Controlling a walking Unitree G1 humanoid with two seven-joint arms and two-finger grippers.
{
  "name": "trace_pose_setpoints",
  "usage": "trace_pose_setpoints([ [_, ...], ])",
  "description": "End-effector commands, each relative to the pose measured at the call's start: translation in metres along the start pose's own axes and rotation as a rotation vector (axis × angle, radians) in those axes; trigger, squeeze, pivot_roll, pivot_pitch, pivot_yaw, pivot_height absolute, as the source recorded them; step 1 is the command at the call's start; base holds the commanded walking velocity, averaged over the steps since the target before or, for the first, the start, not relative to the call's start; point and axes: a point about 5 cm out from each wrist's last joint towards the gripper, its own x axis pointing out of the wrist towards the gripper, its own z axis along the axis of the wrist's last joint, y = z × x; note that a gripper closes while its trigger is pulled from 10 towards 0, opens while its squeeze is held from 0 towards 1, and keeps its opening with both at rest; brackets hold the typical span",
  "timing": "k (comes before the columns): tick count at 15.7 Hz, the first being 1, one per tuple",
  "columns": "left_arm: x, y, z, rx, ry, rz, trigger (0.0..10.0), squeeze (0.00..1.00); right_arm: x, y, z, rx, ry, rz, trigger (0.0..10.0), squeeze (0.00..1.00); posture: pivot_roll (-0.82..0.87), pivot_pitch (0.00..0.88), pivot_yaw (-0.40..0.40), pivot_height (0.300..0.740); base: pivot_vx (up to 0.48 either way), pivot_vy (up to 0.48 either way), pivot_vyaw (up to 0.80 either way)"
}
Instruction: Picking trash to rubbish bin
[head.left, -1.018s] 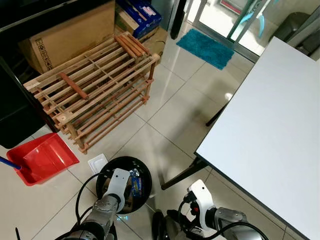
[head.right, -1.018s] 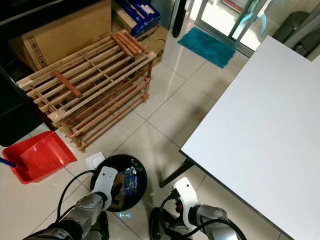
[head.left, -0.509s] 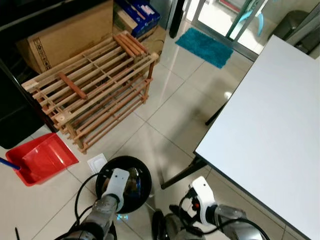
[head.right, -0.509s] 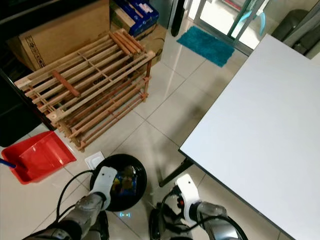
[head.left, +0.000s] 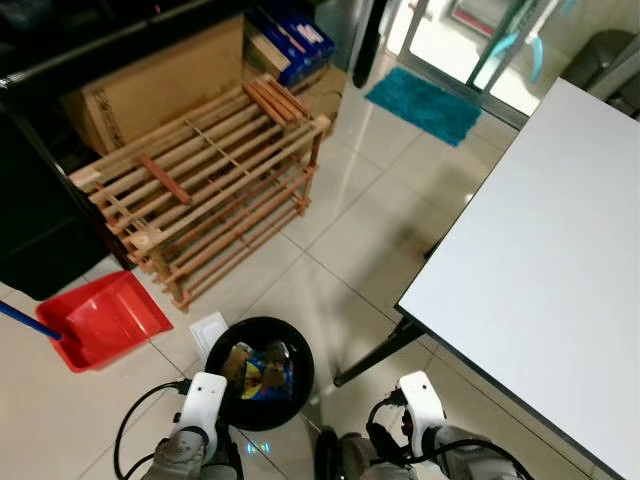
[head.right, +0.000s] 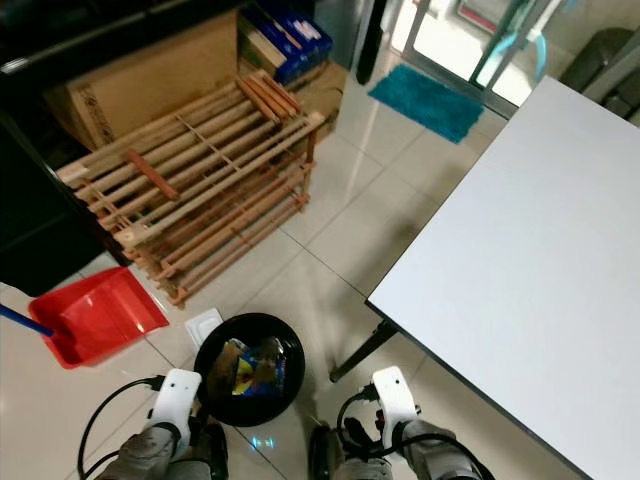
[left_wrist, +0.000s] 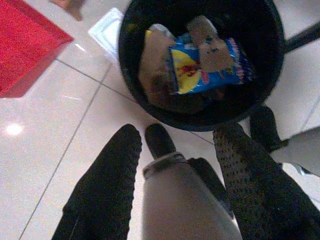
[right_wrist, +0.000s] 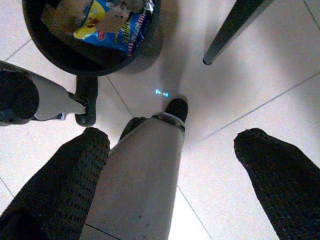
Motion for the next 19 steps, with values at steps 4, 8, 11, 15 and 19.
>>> trace_pose_setpoints([
  [4,-0.005,-0.002,-0.019,0.008,0.063,0.014,10.0,0.00,0.002,-0.005,-0.010,0.049,0.003,-0.069,10.0,0.00,-0.05,0.115,-0.122,0.740,0.000,0.000,0.00],
  [8,-0.004,-0.002,-0.019,0.000,0.066,0.022,10.0,0.00,-0.001,-0.015,-0.022,0.055,0.051,-0.185,10.0,0.00,-0.03,0.089,-0.130,0.740,0.000,0.000,0.00],
  [11,-0.005,-0.005,-0.021,0.001,0.070,0.023,10.0,0.00,-0.004,-0.022,-0.029,0.069,0.063,-0.268,10.0,0.00,-0.03,0.077,-0.136,0.740,0.000,0.000,0.00],
  [15,-0.006,-0.004,-0.024,0.018,0.076,0.033,10.0,0.00,-0.006,-0.027,-0.027,0.075,0.037,-0.320,10.0,0.00,-0.02,0.068,-0.138,0.740,0.000,0.000,0.00],
  [19,-0.008,0.011,-0.027,0.026,0.078,0.063,10.0,0.00,-0.014,-0.043,-0.027,-0.001,0.034,-0.344,10.0,0.00,-0.01,0.064,-0.128,0.740,0.000,0.000,0.00],
])
